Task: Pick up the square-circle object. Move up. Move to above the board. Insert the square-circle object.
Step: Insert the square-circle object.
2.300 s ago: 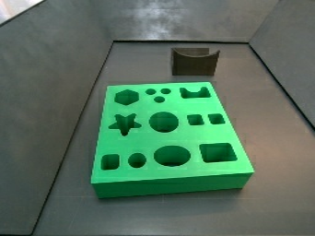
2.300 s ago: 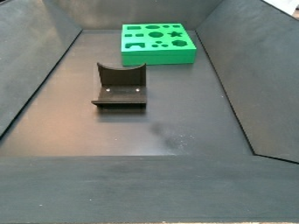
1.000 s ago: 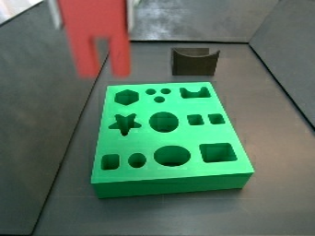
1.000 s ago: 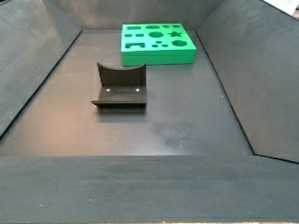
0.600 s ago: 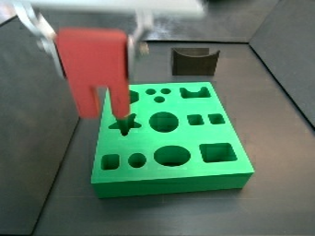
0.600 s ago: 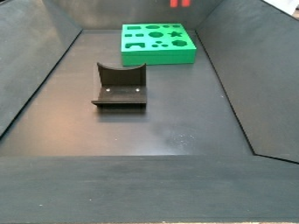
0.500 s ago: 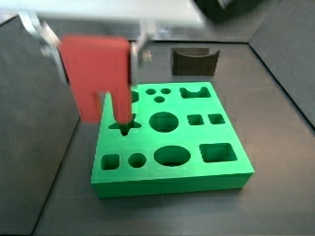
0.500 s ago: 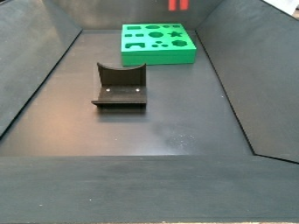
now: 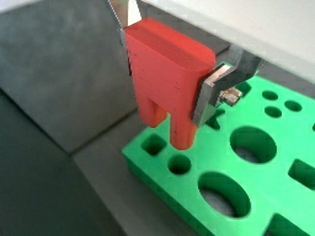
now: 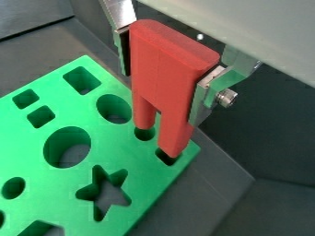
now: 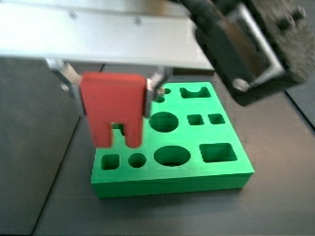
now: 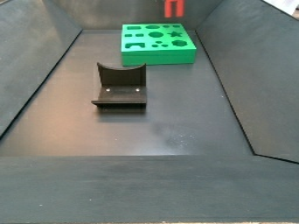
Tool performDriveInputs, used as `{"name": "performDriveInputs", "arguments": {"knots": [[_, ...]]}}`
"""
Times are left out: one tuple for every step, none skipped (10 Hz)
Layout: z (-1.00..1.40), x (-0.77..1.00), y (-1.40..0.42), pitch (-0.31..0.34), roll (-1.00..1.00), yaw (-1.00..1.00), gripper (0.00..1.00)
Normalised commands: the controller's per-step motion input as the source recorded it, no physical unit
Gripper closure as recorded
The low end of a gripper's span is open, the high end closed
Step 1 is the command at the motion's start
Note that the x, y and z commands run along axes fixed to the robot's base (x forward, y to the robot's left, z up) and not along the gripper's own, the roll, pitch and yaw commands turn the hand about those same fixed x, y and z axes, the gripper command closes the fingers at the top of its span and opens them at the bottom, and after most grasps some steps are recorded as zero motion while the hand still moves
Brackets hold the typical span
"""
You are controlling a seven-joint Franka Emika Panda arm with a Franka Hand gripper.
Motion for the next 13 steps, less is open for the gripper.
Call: {"name": "performDriveInputs", "arguments": {"knots": [[-0.53, 0.03, -0.02, -0.323, -0.07, 0.43, 1.00], [-0.45, 0.00, -0.03, -0.357, -0.09, 0.37, 1.00], [-0.31, -0.05, 0.00, -0.246, -0.04, 0.28, 1.00], [-0.20, -0.17, 0.00, -0.157, -0.06, 0.20, 1.00], [-0.17, 0.00, 0.00, -0.089, -0.04, 0.08, 1.00], [-0.27, 0.00, 0.00, -0.044, 0.00, 0.00, 1.00], [-0.41, 0.00, 0.00, -0.039, 0.00, -0.03, 1.00], [-0.48, 0.09, -0.06, -0.041, 0.00, -0.23, 1.00], [-0.54, 0.17, -0.10, 0.000, 0.00, -0.45, 1.00], [-0.60, 0.19, -0.12, 0.000, 0.00, -0.47, 1.00], [-0.72, 0.06, -0.20, -0.081, 0.04, -0.44, 1.00], [-0.71, 0.00, -0.25, -0.056, 0.10, -0.42, 1.00], [-0.69, -0.07, -0.12, -0.111, 0.04, -0.25, 1.00]]}}
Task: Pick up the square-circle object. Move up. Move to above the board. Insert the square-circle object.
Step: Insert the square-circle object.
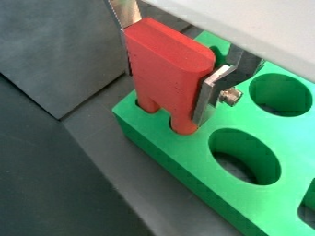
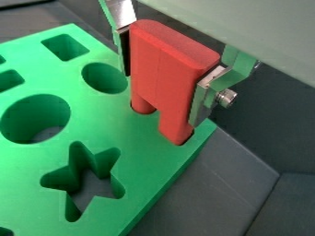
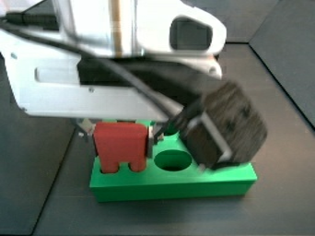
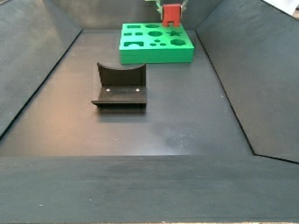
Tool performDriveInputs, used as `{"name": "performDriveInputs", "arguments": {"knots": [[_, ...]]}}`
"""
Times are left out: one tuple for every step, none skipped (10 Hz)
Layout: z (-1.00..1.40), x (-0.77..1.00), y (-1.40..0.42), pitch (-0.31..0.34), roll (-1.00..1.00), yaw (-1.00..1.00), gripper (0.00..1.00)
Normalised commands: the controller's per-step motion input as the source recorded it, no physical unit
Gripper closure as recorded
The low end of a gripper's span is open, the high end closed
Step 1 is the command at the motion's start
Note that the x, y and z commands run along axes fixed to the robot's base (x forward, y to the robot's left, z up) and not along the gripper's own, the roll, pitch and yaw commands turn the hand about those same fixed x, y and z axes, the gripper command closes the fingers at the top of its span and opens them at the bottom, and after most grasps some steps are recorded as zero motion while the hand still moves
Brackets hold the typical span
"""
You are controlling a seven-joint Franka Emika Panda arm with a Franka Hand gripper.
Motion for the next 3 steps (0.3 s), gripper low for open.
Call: {"name": "performDriveInputs", "arguments": {"knots": [[-0.61, -0.28, -0.06, -0.314, -0.02, 0.00, 1.00], [-0.21, 0.00, 0.00, 0.000, -0.04, 0.00, 1.00], [0.00, 0.00, 0.00, 0.000, 0.00, 0.00, 1.00]]}}
